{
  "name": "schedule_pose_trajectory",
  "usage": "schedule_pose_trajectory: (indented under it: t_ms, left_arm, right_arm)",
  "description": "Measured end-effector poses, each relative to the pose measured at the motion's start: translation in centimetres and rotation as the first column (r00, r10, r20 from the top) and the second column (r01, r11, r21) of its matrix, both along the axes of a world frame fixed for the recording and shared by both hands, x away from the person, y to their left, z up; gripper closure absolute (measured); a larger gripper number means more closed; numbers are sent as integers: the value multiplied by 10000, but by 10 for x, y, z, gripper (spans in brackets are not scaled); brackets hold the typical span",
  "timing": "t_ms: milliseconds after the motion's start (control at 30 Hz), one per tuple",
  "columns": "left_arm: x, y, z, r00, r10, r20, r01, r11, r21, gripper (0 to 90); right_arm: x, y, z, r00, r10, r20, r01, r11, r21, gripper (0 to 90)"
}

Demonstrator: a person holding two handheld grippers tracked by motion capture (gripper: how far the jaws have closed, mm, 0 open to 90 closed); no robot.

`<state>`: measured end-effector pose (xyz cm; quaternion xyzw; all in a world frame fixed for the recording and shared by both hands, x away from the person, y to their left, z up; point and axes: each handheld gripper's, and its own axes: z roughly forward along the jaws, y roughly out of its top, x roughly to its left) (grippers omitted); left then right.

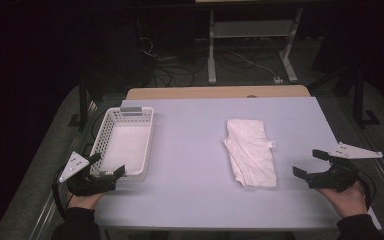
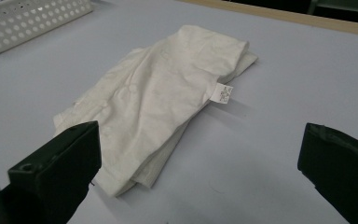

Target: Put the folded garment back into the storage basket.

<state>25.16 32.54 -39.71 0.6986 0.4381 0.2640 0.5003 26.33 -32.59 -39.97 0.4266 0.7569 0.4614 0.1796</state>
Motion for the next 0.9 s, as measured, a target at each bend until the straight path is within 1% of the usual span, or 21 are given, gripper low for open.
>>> schedule_pose_trajectory:
  t_ms: [300,433,567,600,733,833,867,900]
  left_arm:
    - [1,-1,2,10000,-29,66,29,10000,-32,0]
    - [2,-4,3,9999,-105,-16,105,9999,-45,0]
    - [3,-6,4,9998,-213,-21,213,9998,18,0]
    - [4,-7,5,9997,-256,-28,257,9995,165,0]
    - [4,-9,6,9995,-299,32,298,9995,131,0]
    - [5,-9,8,9995,-326,-6,326,9992,218,0]
    - [6,-9,9,9995,-324,-4,324,9993,190,0]
    - [6,-9,10,9994,-342,-12,342,9991,262,0]
  right_arm:
    - [-1,1,1,10000,4,15,-4,10000,5,0]
    - [-2,1,1,10000,-20,-6,20,10000,76,0]
    - [-2,1,1,10000,-52,6,52,9999,110,0]
    - [-1,1,1,10000,-71,-22,71,9999,122,0]
    - [-2,3,3,10000,1,33,-1,10000,77,0]
    - [-1,5,4,10000,50,30,-50,10000,49,0]
    - [-1,5,4,10000,54,36,-54,10000,36,0]
    - [-1,6,5,10000,70,57,-70,10000,20,0]
